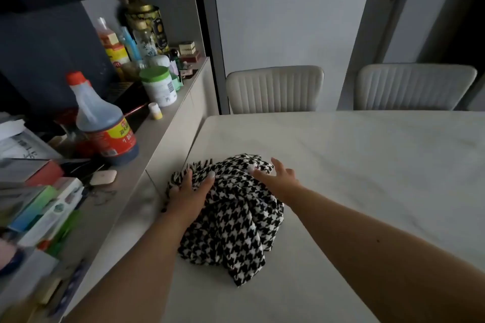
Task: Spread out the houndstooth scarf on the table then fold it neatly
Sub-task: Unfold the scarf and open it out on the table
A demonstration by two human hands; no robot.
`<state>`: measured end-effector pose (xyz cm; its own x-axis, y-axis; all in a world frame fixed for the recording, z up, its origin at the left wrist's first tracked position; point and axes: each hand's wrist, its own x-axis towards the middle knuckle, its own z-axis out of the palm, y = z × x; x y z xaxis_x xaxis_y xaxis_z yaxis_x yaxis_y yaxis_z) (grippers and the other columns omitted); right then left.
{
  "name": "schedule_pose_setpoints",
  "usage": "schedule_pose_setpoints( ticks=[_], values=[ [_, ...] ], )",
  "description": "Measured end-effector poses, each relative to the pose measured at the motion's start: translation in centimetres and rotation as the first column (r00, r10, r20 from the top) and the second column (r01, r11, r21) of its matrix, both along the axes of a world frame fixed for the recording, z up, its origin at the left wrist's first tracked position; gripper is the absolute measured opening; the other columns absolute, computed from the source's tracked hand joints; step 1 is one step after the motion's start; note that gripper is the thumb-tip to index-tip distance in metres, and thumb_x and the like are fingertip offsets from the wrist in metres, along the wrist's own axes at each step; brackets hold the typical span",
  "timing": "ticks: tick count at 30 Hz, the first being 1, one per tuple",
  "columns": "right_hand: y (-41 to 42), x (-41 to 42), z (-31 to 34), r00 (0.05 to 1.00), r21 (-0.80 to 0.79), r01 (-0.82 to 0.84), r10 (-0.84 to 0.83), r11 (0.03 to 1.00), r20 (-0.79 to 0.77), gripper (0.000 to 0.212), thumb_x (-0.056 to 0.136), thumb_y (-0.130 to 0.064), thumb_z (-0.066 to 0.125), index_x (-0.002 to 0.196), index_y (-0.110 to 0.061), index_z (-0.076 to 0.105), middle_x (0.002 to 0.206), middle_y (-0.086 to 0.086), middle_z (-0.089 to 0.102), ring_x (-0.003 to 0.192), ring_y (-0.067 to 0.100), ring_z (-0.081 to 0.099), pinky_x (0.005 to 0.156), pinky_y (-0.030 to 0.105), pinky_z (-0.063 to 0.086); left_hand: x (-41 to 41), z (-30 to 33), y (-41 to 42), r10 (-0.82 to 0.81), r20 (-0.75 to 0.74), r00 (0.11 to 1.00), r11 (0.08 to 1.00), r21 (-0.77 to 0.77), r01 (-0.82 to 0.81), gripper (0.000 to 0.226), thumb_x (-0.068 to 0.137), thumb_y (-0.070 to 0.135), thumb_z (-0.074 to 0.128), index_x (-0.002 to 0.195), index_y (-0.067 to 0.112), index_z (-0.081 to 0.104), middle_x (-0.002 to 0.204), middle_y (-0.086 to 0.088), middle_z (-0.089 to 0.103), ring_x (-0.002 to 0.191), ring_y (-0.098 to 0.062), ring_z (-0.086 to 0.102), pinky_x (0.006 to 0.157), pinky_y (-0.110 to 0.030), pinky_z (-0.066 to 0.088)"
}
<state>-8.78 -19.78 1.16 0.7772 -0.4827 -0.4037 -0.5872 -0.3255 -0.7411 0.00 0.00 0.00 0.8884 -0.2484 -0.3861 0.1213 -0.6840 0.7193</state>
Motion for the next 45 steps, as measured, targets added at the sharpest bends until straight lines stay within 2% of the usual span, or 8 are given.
schedule_pose_setpoints(
  ticks=[9, 16, 21, 25, 29, 36, 41, 45],
  values=[
    [0.9, 4.3, -5.4, 0.991, 0.226, 0.124, -0.109, 0.966, -0.075, 0.104, 0.063, -0.081, 0.057, 0.147, -0.048, 0.007, 0.156, 0.006, 0.006, 0.143, 0.041, 0.011, 0.111, 0.059, 0.023, 4.7, -6.9, -1.6, 0.028, -0.062, 0.998, 0.999, -0.039, -0.031, 0.088, 0.074, 0.085, 0.035, 0.150, 0.045, 0.013, 0.162, -0.004, 0.006, 0.147, -0.030, -0.002, 0.117, -0.051, 0.007],
    [1.3, 4.1, -5.9, 0.993, 0.228, 0.116, -0.105, 0.967, -0.063, 0.092, 0.069, -0.076, 0.058, 0.147, -0.046, 0.019, 0.155, 0.007, 0.015, 0.141, 0.036, 0.021, 0.113, 0.050, 0.027, 3.4, -7.1, -3.1, -0.001, -0.180, 0.984, 0.963, -0.265, -0.048, 0.100, 0.045, 0.097, 0.053, 0.135, 0.056, 0.039, 0.156, 0.001, 0.026, 0.140, -0.025, 0.031, 0.115, -0.047, 0.027],
    [1.4, 1.7, -4.3, 0.991, 0.279, 0.123, -0.135, 0.952, 0.025, 0.091, 0.064, -0.080, 0.058, 0.143, -0.046, 0.029, 0.154, 0.005, 0.026, 0.139, 0.032, 0.030, 0.112, 0.049, 0.030, 0.4, -5.6, -4.7, -0.075, -0.188, 0.979, 0.913, -0.408, -0.008, 0.091, 0.051, 0.094, 0.055, 0.130, 0.049, 0.049, 0.142, 0.010, 0.048, 0.129, -0.017, 0.045, 0.111, -0.044, 0.036],
    [0.5, -0.9, -0.9, 0.978, 0.277, 0.135, -0.172, 0.951, 0.116, 0.082, 0.074, -0.068, 0.062, 0.144, -0.034, 0.036, 0.151, 0.006, 0.035, 0.137, 0.026, 0.036, 0.111, 0.039, 0.033, -1.9, -3.5, -6.4, -0.125, -0.199, 0.972, 0.898, -0.438, 0.026, 0.089, 0.053, 0.093, 0.055, 0.131, 0.049, 0.049, 0.137, 0.013, 0.052, 0.125, -0.016, 0.050, 0.108, -0.046, 0.038],
    [-1.6, -4.2, 3.6, 0.953, 0.244, 0.170, -0.222, 0.955, 0.205, 0.079, 0.077, -0.064, 0.062, 0.143, -0.028, 0.039, 0.149, 0.006, 0.038, 0.135, 0.025, 0.038, 0.110, 0.037, 0.034, -3.3, -0.3, -9.8, -0.165, -0.154, 0.974, 0.894, -0.441, 0.082, 0.079, 0.052, 0.094, 0.055, 0.122, 0.057, 0.053, 0.134, 0.011, 0.057, 0.122, -0.019, 0.053, 0.104, -0.047, 0.041],
    [-7.5, -12.5, 10.1, 0.867, 0.219, 0.289, -0.352, 0.932, 0.354, 0.072, 0.080, -0.057, 0.064, 0.141, -0.024, 0.043, 0.142, 0.004, 0.047, 0.128, 0.021, 0.047, 0.102, 0.030, 0.037, -9.5, 6.9, -17.9, -0.261, 0.018, 0.965, 0.845, -0.478, 0.238, 0.086, 0.048, 0.096, 0.054, 0.123, 0.055, 0.052, 0.137, 0.009, 0.053, 0.127, -0.020, 0.050, 0.107, -0.047, 0.039],
    [-13.1, -19.1, 11.9, 0.824, 0.235, 0.350, -0.417, 0.907, 0.384, 0.060, 0.082, -0.052, 0.064, 0.132, -0.022, 0.053, 0.123, 0.001, 0.057, 0.101, 0.014, 0.052, 0.089, 0.024, 0.039, -14.4, 7.7, -24.8, -0.313, 0.032, 0.949, 0.826, -0.485, 0.288, 0.081, 0.046, 0.095, 0.057, 0.117, 0.057, 0.052, 0.134, 0.007, 0.057, 0.122, -0.021, 0.054, 0.103, -0.048, 0.042],
    [-19.5, -23.5, 12.0, 0.801, 0.244, 0.388, -0.456, 0.889, 0.389, 0.059, 0.079, -0.055, 0.066, 0.128, -0.024, 0.056, 0.121, -0.005, 0.058, 0.107, 0.017, 0.057, 0.100, 0.030, 0.042, -19.6, 9.7, -30.7, -0.344, 0.120, 0.931, 0.808, -0.468, 0.359, 0.088, 0.049, 0.095, 0.054, 0.121, 0.045, 0.053, 0.127, 0.008, 0.059, 0.116, -0.019, 0.056, 0.102, -0.045, 0.043]
  ],
)
